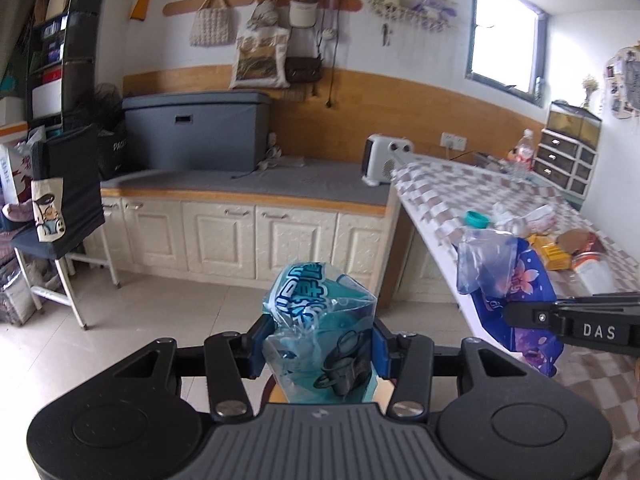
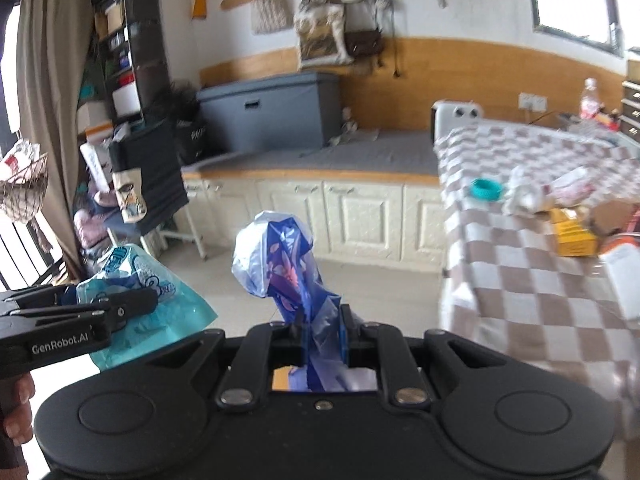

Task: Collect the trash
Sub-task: 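Carry both held bags over the wastebasket with both grippers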

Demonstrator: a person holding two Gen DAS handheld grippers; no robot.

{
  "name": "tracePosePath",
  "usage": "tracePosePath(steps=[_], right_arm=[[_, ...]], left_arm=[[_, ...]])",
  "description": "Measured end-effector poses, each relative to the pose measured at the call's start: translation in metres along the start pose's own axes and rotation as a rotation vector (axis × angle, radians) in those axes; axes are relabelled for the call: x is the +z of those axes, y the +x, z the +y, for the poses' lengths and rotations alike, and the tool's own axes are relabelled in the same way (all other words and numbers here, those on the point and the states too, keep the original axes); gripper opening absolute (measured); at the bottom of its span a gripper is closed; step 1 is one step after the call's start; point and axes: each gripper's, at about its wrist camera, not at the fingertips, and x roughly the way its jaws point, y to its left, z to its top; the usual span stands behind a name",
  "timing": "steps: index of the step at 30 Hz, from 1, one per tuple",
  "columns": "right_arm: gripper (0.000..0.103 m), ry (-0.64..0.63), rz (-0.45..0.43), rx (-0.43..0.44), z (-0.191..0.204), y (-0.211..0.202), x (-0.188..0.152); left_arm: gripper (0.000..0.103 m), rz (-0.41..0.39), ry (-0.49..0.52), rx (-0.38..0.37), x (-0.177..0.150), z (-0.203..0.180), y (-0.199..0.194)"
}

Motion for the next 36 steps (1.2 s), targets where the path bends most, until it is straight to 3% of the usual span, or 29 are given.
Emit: tracePosePath(steps=[12,22,31,36], right_arm=[[0.015,0.075,0.215,0.07,-0.01,0.118,0.023],[0.015,0.177,0.415,0.041,-0.018,0.22,0.008],[0.015,0.291,0.575,-0.008,-0.032,0.264,-0.032],[0.015,0.381,0.615,-0.026,-0.047,0.272,-0.042]], left_arm=[[0.05,0.149,-0.032,0.039,-0.001,0.026,0.085],[0.05,0.279,-0.038,0.056,-0.004,0.031,0.158],[0.051,0.434,0.014,0.045,-0.013,0.03,0.221],[0.051,0.53,0.027,0.008,-0.029,0.027,0.253]])
